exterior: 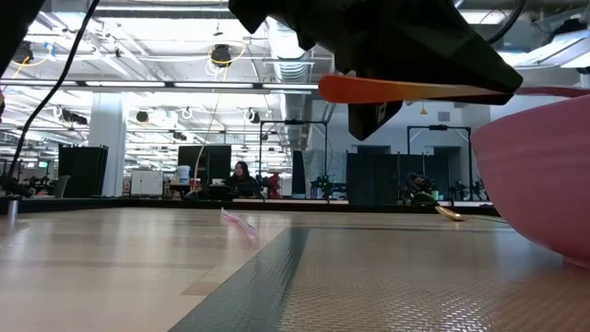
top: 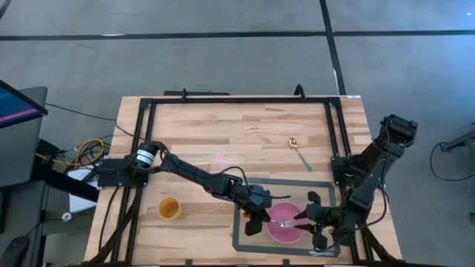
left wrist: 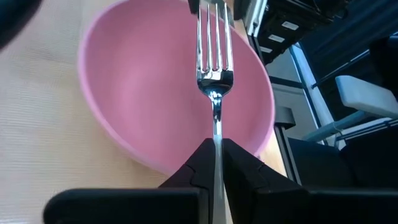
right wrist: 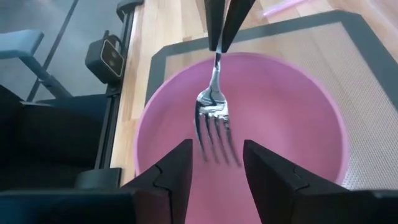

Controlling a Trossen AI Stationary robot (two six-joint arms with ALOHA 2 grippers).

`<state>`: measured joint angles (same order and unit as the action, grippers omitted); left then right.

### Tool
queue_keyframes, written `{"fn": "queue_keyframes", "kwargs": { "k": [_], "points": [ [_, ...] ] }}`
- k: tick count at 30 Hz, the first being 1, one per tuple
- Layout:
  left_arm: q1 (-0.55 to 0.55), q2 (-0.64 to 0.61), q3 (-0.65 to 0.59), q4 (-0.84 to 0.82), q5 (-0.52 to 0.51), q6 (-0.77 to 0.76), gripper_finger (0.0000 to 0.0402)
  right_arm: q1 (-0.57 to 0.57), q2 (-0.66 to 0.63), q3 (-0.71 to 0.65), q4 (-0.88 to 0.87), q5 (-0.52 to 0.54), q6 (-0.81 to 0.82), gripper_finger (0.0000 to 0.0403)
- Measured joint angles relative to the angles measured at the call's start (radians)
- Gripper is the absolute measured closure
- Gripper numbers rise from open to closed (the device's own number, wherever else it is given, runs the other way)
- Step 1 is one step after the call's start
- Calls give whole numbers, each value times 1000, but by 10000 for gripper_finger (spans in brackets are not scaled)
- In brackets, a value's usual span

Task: Pick & Place Utensil
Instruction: Put the fork in the pink bowl

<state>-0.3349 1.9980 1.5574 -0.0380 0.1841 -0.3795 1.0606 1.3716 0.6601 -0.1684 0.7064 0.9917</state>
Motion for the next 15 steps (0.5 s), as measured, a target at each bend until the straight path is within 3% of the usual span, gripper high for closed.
{"fn": "queue_keyframes", "kwargs": {
  "k": [7, 15],
  "points": [
    [4, 0, 0, 0, -58, 5, 380, -63, 25, 1, 25, 77, 9, 271],
    [9, 0, -1, -3, -61, 7, 380, -117, 114, 1, 98, -33, -29, 333]
  ]
}}
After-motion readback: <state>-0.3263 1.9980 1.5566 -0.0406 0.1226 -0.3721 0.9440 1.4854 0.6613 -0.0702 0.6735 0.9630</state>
